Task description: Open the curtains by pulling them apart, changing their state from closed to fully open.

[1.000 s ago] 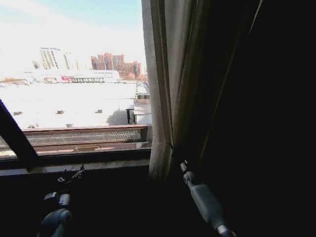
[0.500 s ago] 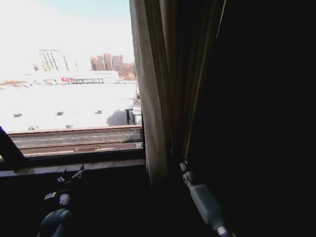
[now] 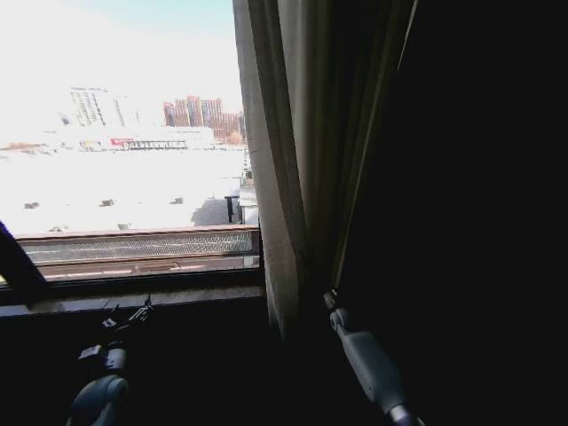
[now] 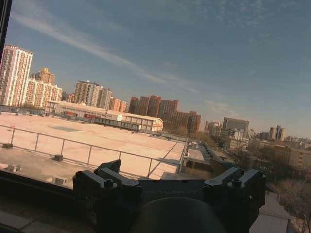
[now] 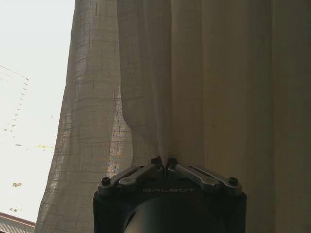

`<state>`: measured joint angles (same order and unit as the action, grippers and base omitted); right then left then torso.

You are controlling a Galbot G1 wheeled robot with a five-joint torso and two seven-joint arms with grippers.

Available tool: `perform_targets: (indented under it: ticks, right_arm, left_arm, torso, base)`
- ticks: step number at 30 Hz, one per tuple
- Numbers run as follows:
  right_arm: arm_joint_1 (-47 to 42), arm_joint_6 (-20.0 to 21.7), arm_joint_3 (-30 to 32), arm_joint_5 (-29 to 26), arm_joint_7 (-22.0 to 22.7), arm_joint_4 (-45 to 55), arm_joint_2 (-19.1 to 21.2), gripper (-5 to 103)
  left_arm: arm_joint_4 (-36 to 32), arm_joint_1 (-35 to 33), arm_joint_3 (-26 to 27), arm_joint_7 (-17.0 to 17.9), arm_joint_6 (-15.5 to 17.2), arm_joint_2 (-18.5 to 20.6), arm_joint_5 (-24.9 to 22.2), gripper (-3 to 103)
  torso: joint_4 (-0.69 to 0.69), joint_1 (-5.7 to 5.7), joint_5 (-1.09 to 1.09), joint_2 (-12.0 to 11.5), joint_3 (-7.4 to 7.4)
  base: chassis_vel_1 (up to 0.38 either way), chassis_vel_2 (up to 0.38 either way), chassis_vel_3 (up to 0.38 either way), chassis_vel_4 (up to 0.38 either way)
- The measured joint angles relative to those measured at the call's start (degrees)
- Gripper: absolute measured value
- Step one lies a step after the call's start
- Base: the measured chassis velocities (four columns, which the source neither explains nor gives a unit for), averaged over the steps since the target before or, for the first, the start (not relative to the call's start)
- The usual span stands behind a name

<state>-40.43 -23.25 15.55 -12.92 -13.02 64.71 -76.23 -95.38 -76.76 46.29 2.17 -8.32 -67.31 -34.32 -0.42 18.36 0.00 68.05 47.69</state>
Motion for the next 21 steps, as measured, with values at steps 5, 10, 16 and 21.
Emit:
perform_targets:
  ticks: [5,10,16,21]
  right_arm:
    - [0.07,-0.57,-0.03,0.66,1.00,-0.05,0.00,0]
    - [0.41,-0.69,-0.09,1.27,0.28,-0.47,0.02,0]
    - [1.20,0.62,0.25,1.91,1.45,-2.11,-0.27,0]
    - [1.64,1.77,0.96,2.18,3.47,-3.02,0.26,0]
  left_arm:
    - [0.00,0.00,-0.01,0.00,0.00,0.00,0.00,100]
    - [0.00,0.01,-0.02,0.00,0.00,0.00,0.00,100]
    - [0.00,0.00,-0.02,0.00,0.00,0.00,0.00,100]
    - [0.00,-0.01,-0.01,0.00,0.00,0.00,0.00,100]
  torso:
    - [0.00,0.00,0.00,0.00,0.00]
    - [0.00,0.08,0.00,-0.03,0.03]
    - [0.00,0.00,0.01,-0.01,0.00]
    - [0.01,-0.04,0.00,0.02,-0.02]
  base:
    - [-0.129,0.163,0.099,-0.140]
    - [-0.092,0.084,0.089,-0.083]
    - [-0.012,0.010,0.009,-0.009]
    - [-0.042,-0.020,0.034,0.014]
